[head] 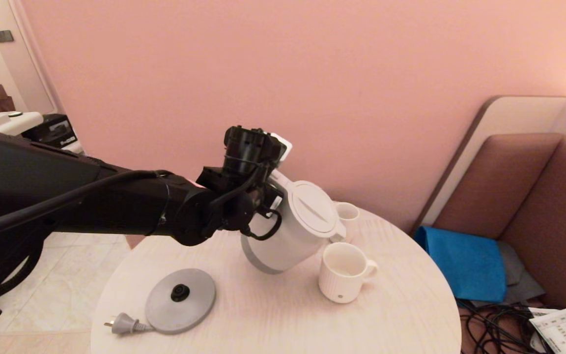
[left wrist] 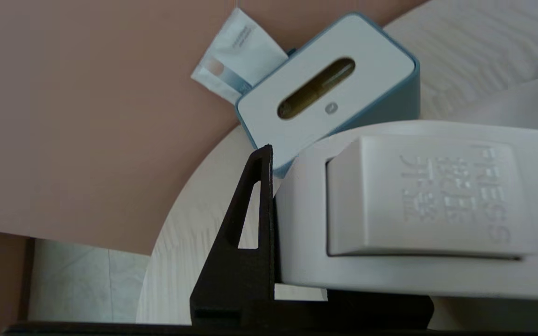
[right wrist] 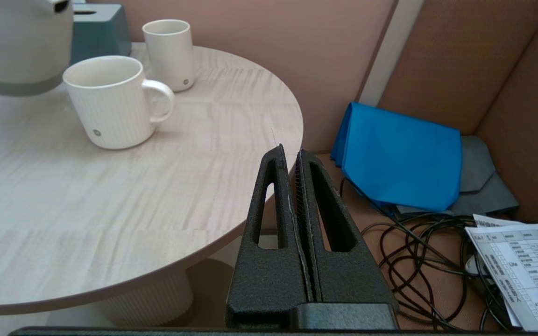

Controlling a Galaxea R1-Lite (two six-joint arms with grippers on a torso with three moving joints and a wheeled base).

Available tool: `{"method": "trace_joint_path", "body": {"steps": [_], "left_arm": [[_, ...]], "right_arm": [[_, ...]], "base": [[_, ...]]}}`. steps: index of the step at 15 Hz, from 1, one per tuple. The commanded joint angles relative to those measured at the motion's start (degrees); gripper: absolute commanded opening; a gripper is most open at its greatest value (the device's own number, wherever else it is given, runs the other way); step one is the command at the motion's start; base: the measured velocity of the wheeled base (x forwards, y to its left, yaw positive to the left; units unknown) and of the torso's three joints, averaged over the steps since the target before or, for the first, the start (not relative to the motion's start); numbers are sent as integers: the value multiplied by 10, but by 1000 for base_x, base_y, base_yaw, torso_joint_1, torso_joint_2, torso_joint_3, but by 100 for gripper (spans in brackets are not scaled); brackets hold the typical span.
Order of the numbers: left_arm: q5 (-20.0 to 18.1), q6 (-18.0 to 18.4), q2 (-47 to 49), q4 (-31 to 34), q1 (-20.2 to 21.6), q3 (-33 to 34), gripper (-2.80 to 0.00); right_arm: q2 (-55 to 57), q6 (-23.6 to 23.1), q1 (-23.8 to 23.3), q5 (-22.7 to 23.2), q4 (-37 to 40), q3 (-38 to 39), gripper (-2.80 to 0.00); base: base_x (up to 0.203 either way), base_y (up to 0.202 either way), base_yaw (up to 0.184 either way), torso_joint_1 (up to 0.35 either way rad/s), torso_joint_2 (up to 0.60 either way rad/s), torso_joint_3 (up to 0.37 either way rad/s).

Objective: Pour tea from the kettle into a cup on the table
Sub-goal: Pour water into the cup

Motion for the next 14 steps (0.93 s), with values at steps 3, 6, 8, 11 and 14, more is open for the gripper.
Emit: {"method": "trace_joint_path", "body": {"steps": [3, 6, 8, 11, 14], "left_arm": [[1, 21, 24, 1, 0, -29, -280], [1, 59, 31, 1, 0, -25, -280], [1, 79, 31, 2, 0, -22, -280], [1, 113, 33, 1, 0, -28, -280], [1, 137, 42, -2, -1, -41, -280]], "right_arm": [[1, 0, 0, 0, 0, -1, -280], [1, 0, 0, 0, 0, 0, -280], [1, 0, 0, 0, 0, -1, -280], [1, 0, 0, 0, 0, 0, -280], [1, 0, 0, 0, 0, -1, -280]], "base": [[0, 0, 0, 0, 0, 0], [0, 0, 0, 0, 0, 0], [0, 0, 0, 0, 0, 0], [0, 0, 0, 0, 0, 0], [0, 0, 0, 0, 0, 0]]}}
